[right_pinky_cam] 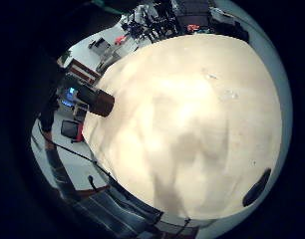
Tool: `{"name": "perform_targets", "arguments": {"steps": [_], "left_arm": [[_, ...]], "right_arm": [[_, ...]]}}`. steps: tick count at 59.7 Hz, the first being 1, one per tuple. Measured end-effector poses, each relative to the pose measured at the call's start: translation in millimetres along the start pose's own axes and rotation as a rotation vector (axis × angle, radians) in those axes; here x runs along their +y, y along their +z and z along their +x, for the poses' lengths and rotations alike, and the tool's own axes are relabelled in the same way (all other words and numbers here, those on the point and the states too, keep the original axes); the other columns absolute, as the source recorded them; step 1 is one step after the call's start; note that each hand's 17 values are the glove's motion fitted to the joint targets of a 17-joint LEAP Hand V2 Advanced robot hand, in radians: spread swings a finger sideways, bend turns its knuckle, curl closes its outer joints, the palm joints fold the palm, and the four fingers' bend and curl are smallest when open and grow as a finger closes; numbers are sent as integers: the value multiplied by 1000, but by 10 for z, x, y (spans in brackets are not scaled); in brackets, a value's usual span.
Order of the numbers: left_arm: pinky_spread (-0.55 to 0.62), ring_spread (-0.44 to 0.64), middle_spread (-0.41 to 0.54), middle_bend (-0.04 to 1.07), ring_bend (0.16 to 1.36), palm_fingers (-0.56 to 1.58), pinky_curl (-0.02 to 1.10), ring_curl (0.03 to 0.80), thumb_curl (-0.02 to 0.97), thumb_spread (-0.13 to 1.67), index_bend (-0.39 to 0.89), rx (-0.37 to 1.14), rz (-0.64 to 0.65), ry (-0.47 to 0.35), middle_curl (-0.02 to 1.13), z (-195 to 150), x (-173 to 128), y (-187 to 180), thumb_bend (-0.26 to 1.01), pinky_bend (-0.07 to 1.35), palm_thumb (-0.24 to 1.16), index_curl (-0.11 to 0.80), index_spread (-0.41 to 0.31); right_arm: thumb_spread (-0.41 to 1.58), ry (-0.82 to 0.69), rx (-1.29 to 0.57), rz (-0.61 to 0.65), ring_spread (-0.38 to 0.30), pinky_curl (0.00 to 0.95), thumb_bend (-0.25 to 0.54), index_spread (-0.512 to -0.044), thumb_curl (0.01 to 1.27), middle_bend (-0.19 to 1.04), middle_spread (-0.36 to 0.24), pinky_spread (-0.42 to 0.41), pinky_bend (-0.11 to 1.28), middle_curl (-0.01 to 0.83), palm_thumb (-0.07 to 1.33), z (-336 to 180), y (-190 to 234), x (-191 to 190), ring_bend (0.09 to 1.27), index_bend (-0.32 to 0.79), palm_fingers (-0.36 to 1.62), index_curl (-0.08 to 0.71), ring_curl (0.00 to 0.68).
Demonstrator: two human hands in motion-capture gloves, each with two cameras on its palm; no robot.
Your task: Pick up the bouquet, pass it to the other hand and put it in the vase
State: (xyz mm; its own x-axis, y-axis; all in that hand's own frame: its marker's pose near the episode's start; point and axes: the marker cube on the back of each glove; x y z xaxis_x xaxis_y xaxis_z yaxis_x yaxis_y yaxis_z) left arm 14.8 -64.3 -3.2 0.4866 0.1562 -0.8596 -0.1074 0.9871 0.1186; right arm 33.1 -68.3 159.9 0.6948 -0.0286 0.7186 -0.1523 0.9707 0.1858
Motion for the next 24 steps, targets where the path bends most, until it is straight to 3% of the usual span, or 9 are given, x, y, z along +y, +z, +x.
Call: {"name": "perform_targets", "arguments": {"steps": [3, 7, 11, 24], "left_arm": [[411, 394, 340, 172, 515, -294, 319, 284, 375, 921, 13, -154, 92, -158, 304, -109, 163, -78, -38, 386, 386, 231, 114], [461, 445, 382, 165, 504, -276, 308, 275, 369, 911, 32, -238, 206, -189, 291, -290, 134, -113, -35, 365, 385, 194, 141], [491, 478, 408, 163, 495, -253, 300, 269, 363, 902, 46, -241, 164, -272, 280, -464, 134, -88, -35, 349, 384, 167, 156], [513, 501, 401, 185, 509, -140, 283, 268, 353, 905, 93, -196, 346, -241, 273, -780, 94, -11, -25, 279, 403, 128, 157]], "right_arm": [[1194, 61, 15, 9, -4, 319, -15, -327, 356, 154, -72, 276, 275, 288, 580, 56, -29, 85, 265, 229, 387, 382, 286], [1193, -6, -122, -24, -2, 321, -15, -322, 357, 156, -70, 276, 264, 286, 585, -241, -57, 307, 263, 220, 395, 385, 288], [1192, -75, -132, -29, 1, 324, -17, -315, 356, 148, -65, 277, 265, 279, 588, -231, -46, 372, 259, 217, 408, 388, 290], [1198, -43, -117, -66, 5, 330, -17, -290, 358, 146, -60, 277, 237, 266, 597, -19, 92, 494, 250, 226, 437, 402, 296]]}}
